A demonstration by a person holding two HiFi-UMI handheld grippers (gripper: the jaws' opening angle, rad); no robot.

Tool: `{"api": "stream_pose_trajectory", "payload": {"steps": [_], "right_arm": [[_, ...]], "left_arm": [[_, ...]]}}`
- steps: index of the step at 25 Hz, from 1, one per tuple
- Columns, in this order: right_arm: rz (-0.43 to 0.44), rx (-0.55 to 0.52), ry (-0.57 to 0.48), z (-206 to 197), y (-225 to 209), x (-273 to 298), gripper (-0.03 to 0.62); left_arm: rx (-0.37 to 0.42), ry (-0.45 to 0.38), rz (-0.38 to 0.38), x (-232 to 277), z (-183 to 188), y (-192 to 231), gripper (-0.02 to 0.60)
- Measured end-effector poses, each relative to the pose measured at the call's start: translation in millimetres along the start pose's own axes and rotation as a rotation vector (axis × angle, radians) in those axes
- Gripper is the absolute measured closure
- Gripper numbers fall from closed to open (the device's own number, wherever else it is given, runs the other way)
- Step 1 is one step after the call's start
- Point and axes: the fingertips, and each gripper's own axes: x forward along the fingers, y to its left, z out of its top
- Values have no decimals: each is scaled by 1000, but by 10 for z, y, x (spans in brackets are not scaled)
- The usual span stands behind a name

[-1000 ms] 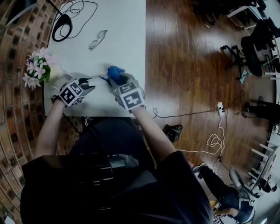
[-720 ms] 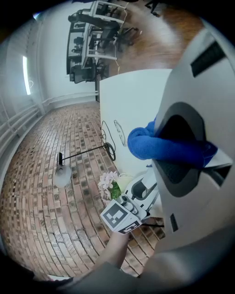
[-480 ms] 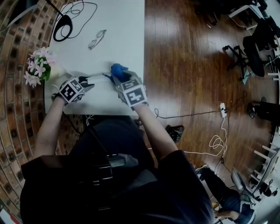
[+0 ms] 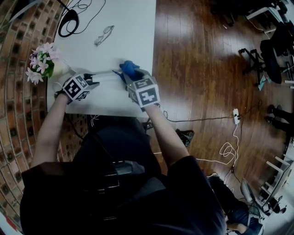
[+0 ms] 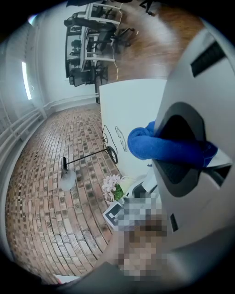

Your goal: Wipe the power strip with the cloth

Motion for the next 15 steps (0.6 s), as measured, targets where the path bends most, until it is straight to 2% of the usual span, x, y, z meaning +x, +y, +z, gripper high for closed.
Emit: {"api": "stream_pose_trajectory", "payload": {"steps": [5,8,12,15], "right_arm": [[-6,20,5,-7,-40,-31,510],[-40,37,9,-35,-128,-71,510],[-71,179,42,-189,-331,-141,507],[-98,139,71,-165,-318,-147,507]], "left_arm": [[7,26,-8,-3,4,-12,397],[16,21,-14,5,5,-26,397],[37,10,-21,-2,8,-32,399],[57,24,-27,-9,5,-23,399]]}}
